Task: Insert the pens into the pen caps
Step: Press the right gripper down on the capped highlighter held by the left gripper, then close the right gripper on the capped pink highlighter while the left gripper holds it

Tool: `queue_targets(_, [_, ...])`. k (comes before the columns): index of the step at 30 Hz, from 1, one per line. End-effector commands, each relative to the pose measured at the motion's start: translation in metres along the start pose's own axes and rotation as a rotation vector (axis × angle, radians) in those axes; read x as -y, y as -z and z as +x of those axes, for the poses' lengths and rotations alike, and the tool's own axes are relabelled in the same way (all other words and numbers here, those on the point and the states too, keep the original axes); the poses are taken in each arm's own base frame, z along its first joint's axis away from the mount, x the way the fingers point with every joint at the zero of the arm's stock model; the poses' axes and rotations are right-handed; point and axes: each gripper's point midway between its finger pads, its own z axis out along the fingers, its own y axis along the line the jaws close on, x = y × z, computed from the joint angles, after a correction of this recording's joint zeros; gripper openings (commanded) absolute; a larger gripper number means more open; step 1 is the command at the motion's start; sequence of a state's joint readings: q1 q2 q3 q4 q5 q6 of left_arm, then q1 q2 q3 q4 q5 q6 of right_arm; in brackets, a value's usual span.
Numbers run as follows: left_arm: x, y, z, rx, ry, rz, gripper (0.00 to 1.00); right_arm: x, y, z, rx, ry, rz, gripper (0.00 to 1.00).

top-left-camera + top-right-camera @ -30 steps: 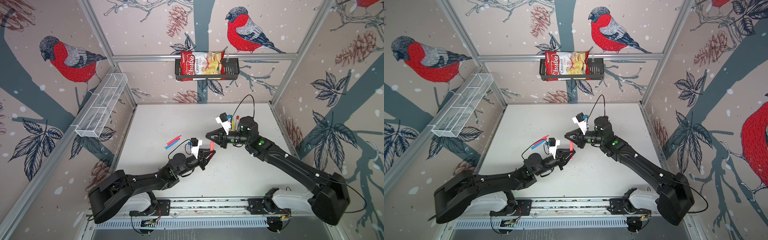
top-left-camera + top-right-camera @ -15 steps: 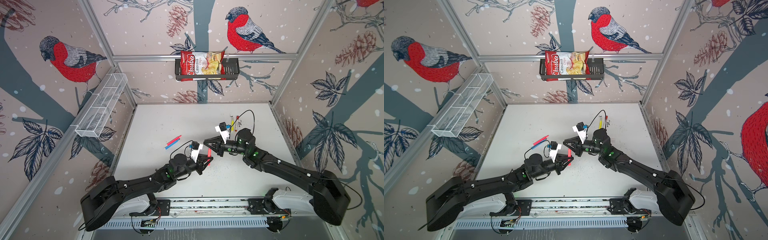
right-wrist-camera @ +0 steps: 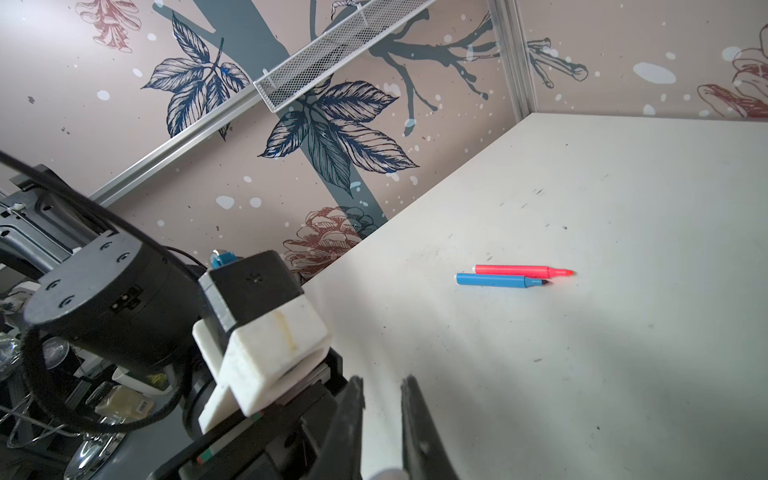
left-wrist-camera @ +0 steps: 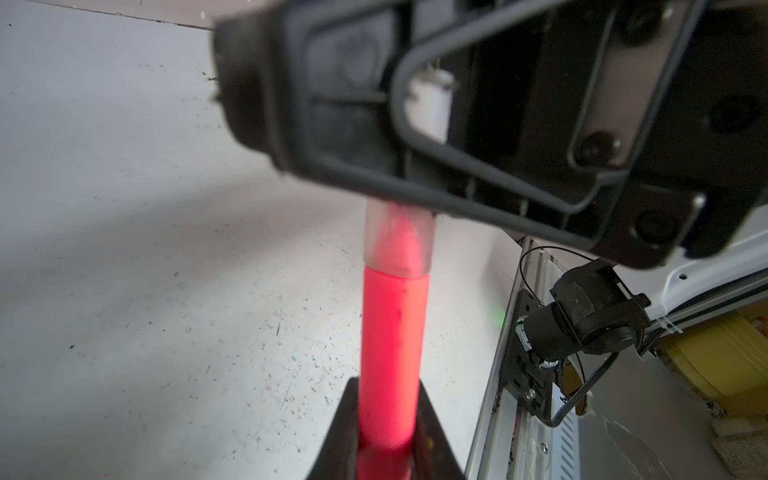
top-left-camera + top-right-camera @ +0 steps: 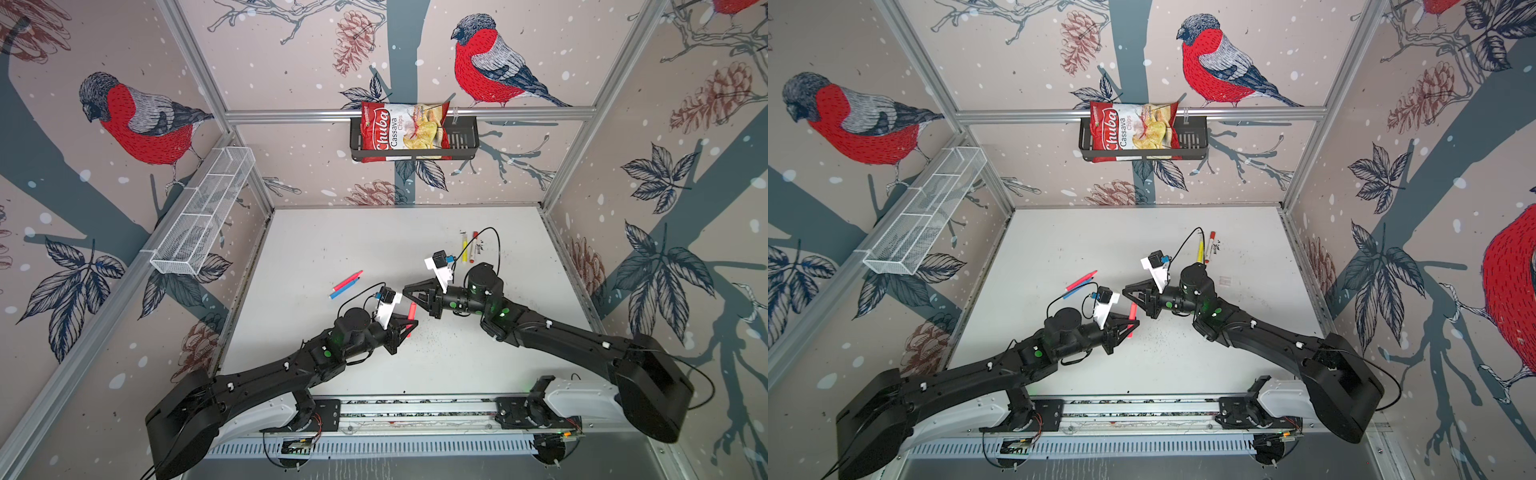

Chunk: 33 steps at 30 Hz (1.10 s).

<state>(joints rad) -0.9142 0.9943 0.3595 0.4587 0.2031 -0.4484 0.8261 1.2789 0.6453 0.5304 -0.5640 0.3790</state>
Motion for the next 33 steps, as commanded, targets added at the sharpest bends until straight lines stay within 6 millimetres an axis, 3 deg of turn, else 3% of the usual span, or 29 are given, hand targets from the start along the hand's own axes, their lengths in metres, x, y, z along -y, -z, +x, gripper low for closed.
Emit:
queue_targets(1, [0.056,0.060,-0.154,0.668,-0.082,0.173,0.00,-0.001,0.003,0.067,-0.240,-0.133,-0.020,0.00])
queue_targets(15, [0.053,0.088,-0.177,0.765,-0.112,0.156,0.00,-0.014,-0.008,0.092,-0.294,-0.167,-0.056,0.00])
queue_targets(33, [0.051,0.114,-0.202,0.886,-0.120,0.111,0.00,-0.013,-0.014,0.107,-0.334,-0.203,-0.019,0.00])
